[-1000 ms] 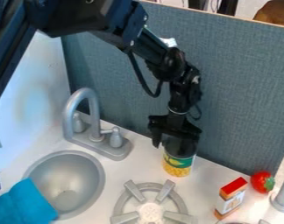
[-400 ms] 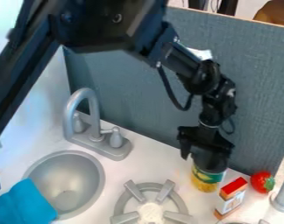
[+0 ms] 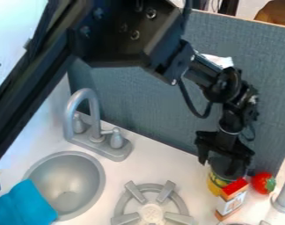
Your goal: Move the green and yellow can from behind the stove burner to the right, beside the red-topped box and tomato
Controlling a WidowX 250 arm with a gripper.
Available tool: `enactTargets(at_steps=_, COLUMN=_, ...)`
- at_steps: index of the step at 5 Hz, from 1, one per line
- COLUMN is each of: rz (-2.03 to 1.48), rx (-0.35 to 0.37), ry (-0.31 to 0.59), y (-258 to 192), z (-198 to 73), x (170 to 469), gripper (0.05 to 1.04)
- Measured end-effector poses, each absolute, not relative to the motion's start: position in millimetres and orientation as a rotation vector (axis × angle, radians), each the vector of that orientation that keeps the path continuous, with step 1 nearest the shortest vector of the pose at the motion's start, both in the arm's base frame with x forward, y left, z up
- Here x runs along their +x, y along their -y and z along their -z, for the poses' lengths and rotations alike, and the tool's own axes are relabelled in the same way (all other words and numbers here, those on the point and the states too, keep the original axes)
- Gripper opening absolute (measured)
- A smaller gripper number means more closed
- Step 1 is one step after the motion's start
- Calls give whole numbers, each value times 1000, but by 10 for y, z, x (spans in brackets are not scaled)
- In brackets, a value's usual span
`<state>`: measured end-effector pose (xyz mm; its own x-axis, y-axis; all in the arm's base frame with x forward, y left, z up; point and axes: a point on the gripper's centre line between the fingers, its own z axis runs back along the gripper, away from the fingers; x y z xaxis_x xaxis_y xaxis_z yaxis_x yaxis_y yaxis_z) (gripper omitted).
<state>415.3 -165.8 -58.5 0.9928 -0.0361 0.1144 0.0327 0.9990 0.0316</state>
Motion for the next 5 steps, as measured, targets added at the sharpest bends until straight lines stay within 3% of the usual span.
enactTargets(at_steps=2, rz=14, rx=39, ry=135, y=1586, z=567, x=4039, gripper=1000)
enactTargets(at_steps=3, rz=-25, rx=47, ry=221, y=1417, z=202, x=3863, gripper=999)
enactTargets(at_steps=4, rz=-126, rx=-44, ry=446, y=1043, z=-492, x=3535, gripper=999)
enactTargets(at_steps=5, rz=-217, rx=-145, ry=575, y=607, z=-1093, x=3033, gripper=999)
